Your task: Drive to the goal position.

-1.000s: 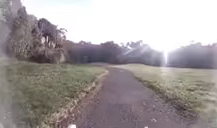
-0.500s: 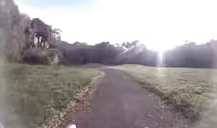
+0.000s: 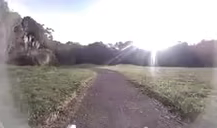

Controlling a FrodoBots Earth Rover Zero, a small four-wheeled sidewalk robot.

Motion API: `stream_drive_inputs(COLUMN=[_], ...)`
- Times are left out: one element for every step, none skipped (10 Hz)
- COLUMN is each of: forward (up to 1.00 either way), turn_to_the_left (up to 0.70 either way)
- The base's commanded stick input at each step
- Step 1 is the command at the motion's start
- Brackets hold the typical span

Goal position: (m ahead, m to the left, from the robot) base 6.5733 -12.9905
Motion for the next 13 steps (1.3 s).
stream_drive_inputs(forward=[0.70,0.70,0.70,0.70,0.70,0.70,0.70,0.70,0.70,0.70,0.70,0.70,0.70], turn_to_the_left=[-0.02,-0.02,-0.34,-0.28,-0.08,-0.02,0.00,0.00,0.00,0.00,0.00,0.00,0.00])
